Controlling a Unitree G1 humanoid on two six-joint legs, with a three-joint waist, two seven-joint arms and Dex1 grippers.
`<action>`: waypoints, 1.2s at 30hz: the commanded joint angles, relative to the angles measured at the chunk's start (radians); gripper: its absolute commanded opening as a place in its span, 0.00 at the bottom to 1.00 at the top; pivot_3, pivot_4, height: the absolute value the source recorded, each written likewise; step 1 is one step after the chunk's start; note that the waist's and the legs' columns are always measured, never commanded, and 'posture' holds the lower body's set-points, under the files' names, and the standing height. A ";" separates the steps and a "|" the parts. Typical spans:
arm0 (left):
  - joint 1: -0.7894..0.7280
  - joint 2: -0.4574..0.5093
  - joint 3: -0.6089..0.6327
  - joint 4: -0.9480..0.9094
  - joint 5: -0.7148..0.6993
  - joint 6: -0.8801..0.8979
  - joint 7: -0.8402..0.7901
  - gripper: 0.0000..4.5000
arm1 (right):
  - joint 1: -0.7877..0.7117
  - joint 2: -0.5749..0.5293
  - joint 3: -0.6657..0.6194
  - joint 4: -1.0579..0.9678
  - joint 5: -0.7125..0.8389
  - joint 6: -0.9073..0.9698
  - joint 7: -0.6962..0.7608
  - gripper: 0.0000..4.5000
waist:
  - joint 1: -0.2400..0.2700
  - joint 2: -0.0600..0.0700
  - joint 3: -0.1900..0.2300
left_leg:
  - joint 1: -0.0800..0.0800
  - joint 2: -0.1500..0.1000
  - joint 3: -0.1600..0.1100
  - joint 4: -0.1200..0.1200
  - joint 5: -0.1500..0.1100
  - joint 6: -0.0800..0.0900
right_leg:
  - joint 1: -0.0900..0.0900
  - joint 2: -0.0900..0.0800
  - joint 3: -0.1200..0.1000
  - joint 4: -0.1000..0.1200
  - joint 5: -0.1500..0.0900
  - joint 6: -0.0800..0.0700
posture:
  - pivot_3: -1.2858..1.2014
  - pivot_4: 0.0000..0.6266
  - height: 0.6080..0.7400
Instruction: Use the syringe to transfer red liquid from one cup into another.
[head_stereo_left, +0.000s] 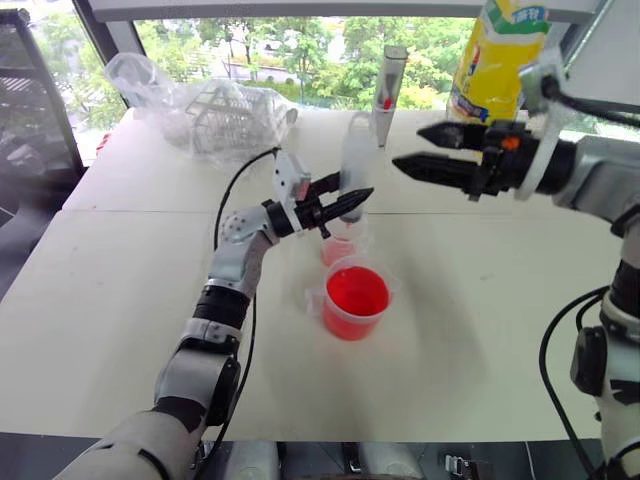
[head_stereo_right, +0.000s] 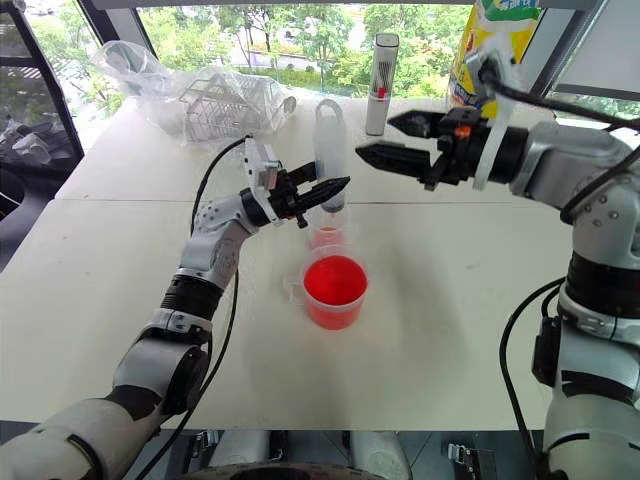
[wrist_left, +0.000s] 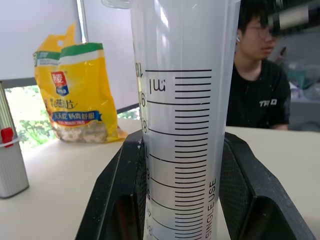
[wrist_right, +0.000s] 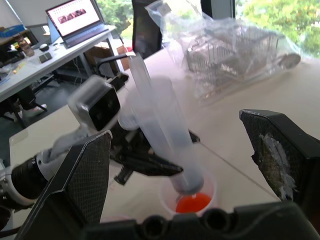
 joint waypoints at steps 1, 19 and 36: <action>-0.008 0.039 0.038 -0.182 -0.083 0.177 0.064 0.30 | 0.008 0.001 -0.063 -0.059 0.045 0.009 -0.043 0.99 | -0.002 0.000 0.000 | 0.000 0.000 0.000 0.000 0.000 0.000 | 0.000 0.000 0.000 0.000 0.000 0.000 | 0.52 0.24 1.00; -0.173 0.179 0.454 -0.377 -0.328 1.636 0.894 0.30 | 0.096 0.042 -0.076 -0.111 0.142 0.014 -0.157 0.99 | 0.001 0.000 0.000 | 0.001 0.000 -0.002 0.000 0.001 -0.003 | 0.000 0.000 -0.001 0.002 0.000 0.001 | 0.52 0.24 1.00; 0.101 0.358 0.101 -0.267 -1.095 1.636 1.523 0.30 | 0.142 0.055 -0.078 -0.145 0.194 0.018 -0.218 0.99 | 0.001 0.000 0.000 | 0.003 -0.001 -0.002 -0.001 0.005 -0.010 | 0.000 -0.004 0.000 0.004 0.000 0.000 | 0.52 0.24 1.00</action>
